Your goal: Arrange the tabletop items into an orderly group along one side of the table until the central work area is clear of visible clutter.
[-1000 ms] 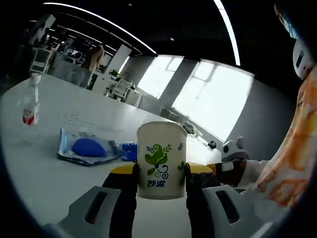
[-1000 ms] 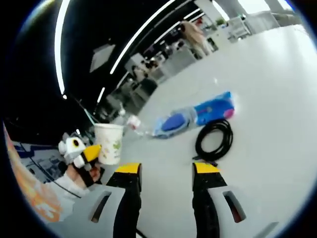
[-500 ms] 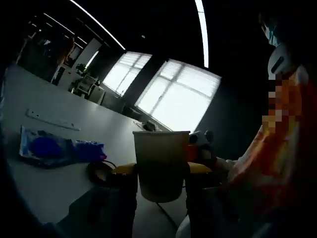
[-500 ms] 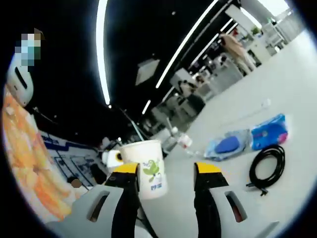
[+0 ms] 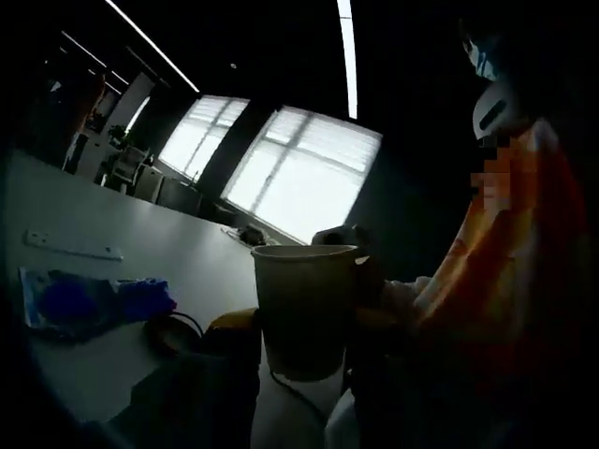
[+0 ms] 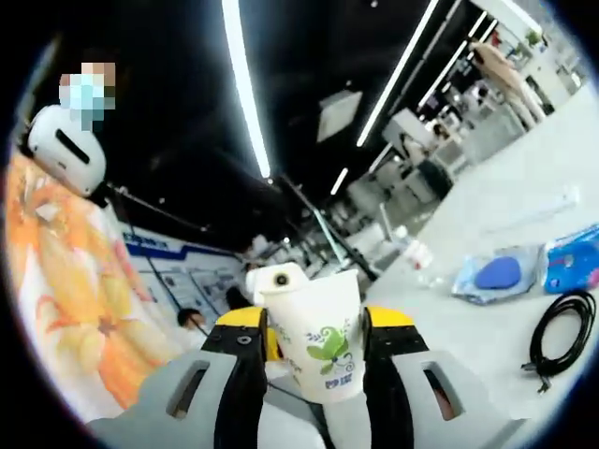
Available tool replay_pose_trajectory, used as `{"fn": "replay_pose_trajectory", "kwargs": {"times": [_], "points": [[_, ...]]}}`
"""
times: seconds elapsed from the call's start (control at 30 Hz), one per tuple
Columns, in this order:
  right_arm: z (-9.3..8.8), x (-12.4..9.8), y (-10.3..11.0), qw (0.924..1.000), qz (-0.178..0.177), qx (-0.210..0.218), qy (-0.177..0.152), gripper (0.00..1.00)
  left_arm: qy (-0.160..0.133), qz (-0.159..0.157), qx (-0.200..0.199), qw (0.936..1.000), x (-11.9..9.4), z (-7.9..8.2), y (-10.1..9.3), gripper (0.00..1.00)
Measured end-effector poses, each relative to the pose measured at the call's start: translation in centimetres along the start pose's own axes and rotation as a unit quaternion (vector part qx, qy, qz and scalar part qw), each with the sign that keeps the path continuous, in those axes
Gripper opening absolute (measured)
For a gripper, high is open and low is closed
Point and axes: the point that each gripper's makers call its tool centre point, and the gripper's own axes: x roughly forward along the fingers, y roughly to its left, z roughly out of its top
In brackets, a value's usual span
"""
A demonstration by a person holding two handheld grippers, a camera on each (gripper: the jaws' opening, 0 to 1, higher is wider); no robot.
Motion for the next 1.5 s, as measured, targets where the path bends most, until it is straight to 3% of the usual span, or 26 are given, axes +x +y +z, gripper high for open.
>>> {"fn": "replay_pose_trajectory", "kwargs": {"times": [0.1,0.17,0.23,0.27,0.33,0.4,0.47,0.57,0.63,0.77,0.87,0.97,1.0,1.07,1.13,1.23,1.5], "points": [[-0.5,0.1,0.0,0.9997,0.004,-0.003,0.022,0.38,0.028,0.006,0.014,0.9995,-0.2,-0.6,0.1,0.36],[-0.8,0.2,-0.1,0.9994,0.000,-0.012,0.034,0.38,0.062,0.020,0.048,0.9967,-0.2,-1.4,0.4,0.37],[-0.8,0.1,-0.6,0.9991,-0.010,-0.022,0.036,0.38,0.096,0.042,0.071,0.9919,-0.5,-2.0,1.0,0.38],[-0.5,-0.1,-0.7,0.9993,-0.012,-0.021,0.030,0.38,0.127,0.057,0.083,0.9867,-1.0,-2.6,1.5,0.40],[0.3,-0.3,-0.9,0.9996,-0.017,-0.017,0.012,0.38,0.150,0.077,0.101,0.9805,-1.7,-2.7,2.0,0.49],[0.6,-0.6,-1.1,0.9996,-0.020,-0.018,0.007,0.38,0.159,0.087,0.121,0.9759,-2.6,-2.0,2.0,0.54],[0.5,-0.8,-1.4,0.9993,-0.026,-0.023,0.013,0.38,0.150,0.088,0.142,0.9744,-3.4,-0.2,1.6,0.50],[0.2,-1.0,-1.5,0.9988,-0.028,-0.032,0.024,0.38,0.136,0.093,0.193,0.9672,-4.0,3.3,1.2,0.47],[0.2,-1.0,-1.3,0.9988,-0.024,-0.033,0.027,0.38,0.144,0.077,0.229,0.9597,-3.8,4.9,0.3,0.44],[-0.3,-0.7,-1.1,0.9985,-0.018,-0.036,0.038,0.38,0.186,0.022,0.277,0.9427,-2.9,5.3,-0.9,0.35],[-0.3,-0.6,-0.9,0.9982,-0.014,-0.042,0.042,0.38,0.225,-0.025,0.271,0.9355,-2.0,4.0,-1.6,0.36],[0.0,-0.7,-0.9,0.9983,-0.013,-0.041,0.038,0.38,0.263,-0.050,0.297,0.9164,-1.6,2.7,-1.7,0.33],[0.0,-0.7,-0.8,0.9982,-0.013,-0.043,0.039,0.38,0.271,-0.053,0.297,0.9140,-1.4,2.4,-1.6,0.31],[0.0,-0.7,-0.9,0.9979,-0.014,-0.046,0.043,0.38,0.289,-0.065,0.291,0.9098,-1.3,1.7,-1.8,0.21],[0.0,-0.5,-0.8,0.9976,-0.014,-0.050,0.046,0.38,0.297,-0.083,0.304,0.9015,-1.2,1.3,-2.2,0.03],[0.0,-0.1,-0.7,0.9971,-0.008,-0.058,0.049,0.37,0.297,-0.077,0.284,0.9085,-1.4,1.2,-2.0,0.00],[-1.1,0.7,-1.3,0.9948,-0.017,-0.070,0.072,0.39,0.321,-0.046,0.283,0.9026,-2.7,0.6,-1.0,0.00]]}}
